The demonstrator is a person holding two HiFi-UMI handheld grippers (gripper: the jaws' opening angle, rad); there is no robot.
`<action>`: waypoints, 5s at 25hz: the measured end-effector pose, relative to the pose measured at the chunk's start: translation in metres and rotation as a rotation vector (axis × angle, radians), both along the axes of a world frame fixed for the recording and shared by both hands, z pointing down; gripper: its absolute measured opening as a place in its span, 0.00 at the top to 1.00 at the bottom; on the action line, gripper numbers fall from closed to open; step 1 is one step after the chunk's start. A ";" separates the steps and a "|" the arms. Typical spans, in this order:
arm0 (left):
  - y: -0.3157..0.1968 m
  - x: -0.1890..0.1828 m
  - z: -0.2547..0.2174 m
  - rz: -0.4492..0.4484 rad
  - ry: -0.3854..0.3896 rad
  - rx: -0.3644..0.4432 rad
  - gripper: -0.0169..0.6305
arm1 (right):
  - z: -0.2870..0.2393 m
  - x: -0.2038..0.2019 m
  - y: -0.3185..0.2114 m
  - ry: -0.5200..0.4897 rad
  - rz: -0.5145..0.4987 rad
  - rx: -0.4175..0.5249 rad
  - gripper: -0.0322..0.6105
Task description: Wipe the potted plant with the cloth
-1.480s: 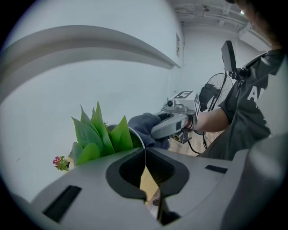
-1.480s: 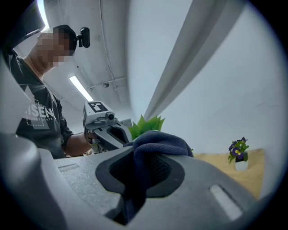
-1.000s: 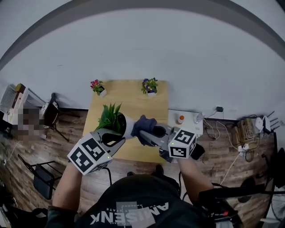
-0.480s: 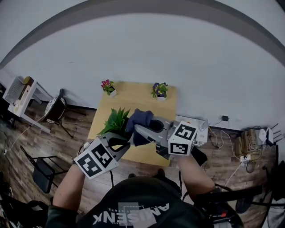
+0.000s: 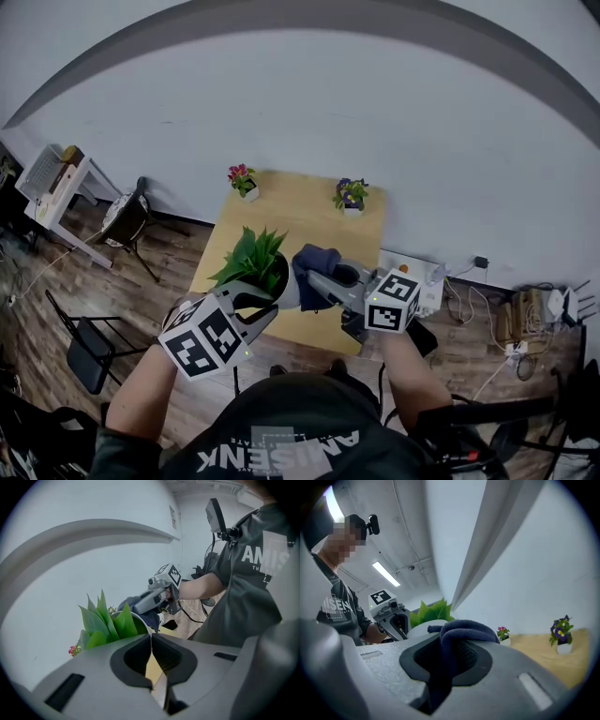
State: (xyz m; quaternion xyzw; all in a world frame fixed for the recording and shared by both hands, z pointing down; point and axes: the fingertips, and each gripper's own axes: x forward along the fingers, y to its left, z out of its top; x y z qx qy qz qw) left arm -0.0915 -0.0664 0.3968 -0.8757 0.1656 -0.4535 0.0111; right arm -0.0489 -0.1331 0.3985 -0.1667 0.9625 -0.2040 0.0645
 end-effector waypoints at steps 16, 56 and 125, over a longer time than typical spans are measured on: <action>-0.001 0.013 -0.004 0.127 -0.067 0.113 0.96 | -0.059 0.013 -0.033 0.023 0.037 0.142 0.87; -0.062 -0.033 0.045 0.131 -0.207 0.167 0.95 | -0.021 0.036 -0.051 0.066 0.157 0.056 0.87; -0.114 0.015 0.223 0.040 -0.168 0.004 0.81 | 0.035 0.137 0.011 0.112 0.476 -0.064 0.87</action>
